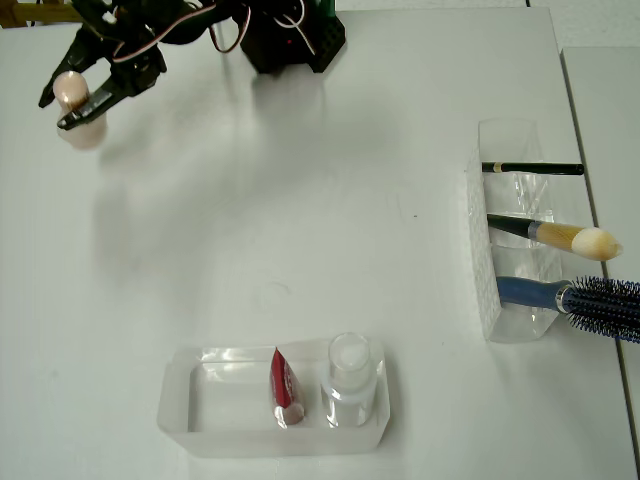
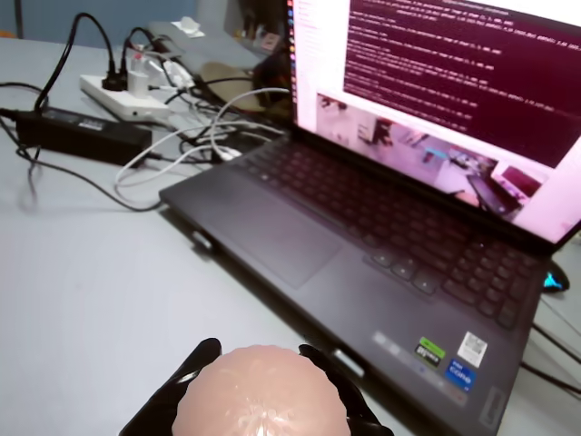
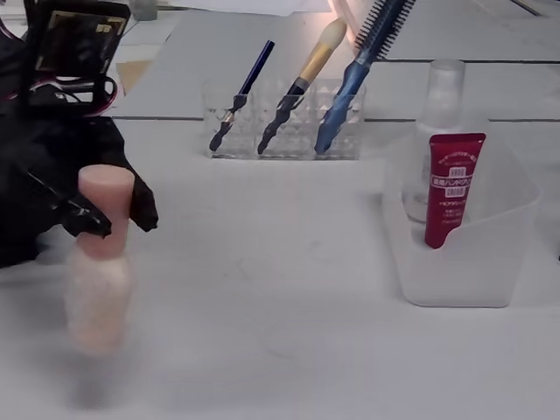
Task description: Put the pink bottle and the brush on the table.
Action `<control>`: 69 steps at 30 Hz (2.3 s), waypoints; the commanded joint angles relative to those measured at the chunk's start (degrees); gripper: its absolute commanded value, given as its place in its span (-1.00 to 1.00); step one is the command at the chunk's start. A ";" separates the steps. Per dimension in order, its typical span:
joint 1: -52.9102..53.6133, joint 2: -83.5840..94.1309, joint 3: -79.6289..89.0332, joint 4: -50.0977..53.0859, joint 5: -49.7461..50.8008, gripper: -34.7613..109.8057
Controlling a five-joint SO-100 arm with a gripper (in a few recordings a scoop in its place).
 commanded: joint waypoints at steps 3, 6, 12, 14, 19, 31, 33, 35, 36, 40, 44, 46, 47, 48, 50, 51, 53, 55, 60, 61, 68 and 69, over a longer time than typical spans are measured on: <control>1.93 -0.18 1.05 -7.29 0.09 -0.52; 3.25 -2.55 1.49 -9.14 2.46 -0.52; 5.71 -8.53 1.67 -15.56 9.93 -0.52; 5.89 -10.90 1.05 -16.00 13.80 -0.52; 6.77 -13.01 1.49 -16.26 16.96 -0.52; 9.67 -20.83 0.88 -14.50 13.80 -0.52; 9.84 -21.71 0.26 -14.59 12.66 -0.52; 9.84 -22.41 -0.09 -15.47 11.95 -0.52; 9.84 -22.50 -0.35 -15.47 11.51 -0.52; 9.84 -22.94 -1.05 -16.96 10.20 -0.52; 9.84 -24.35 -3.78 -17.67 9.84 -0.52; 9.84 -25.31 -5.27 -17.67 10.11 -0.52; 9.84 -25.66 -6.06 -17.49 10.20 -0.52; 9.84 -25.84 -6.50 -17.40 10.55 -0.52; 9.84 -25.84 -6.68 -17.40 10.72 -0.52; 9.84 -25.84 -6.59 -17.75 10.72 -0.52; 9.84 -25.84 -6.42 -18.19 10.37 -0.52; 9.84 -25.84 -6.42 -18.37 10.20 -0.52; 9.84 -26.72 -5.10 -20.57 7.47 -0.52; 9.84 -27.16 -4.66 -21.97 7.38 -0.52; 9.84 -30.15 -4.48 -25.75 6.68 -0.52; 9.84 -30.67 -4.39 -26.72 6.68 -0.52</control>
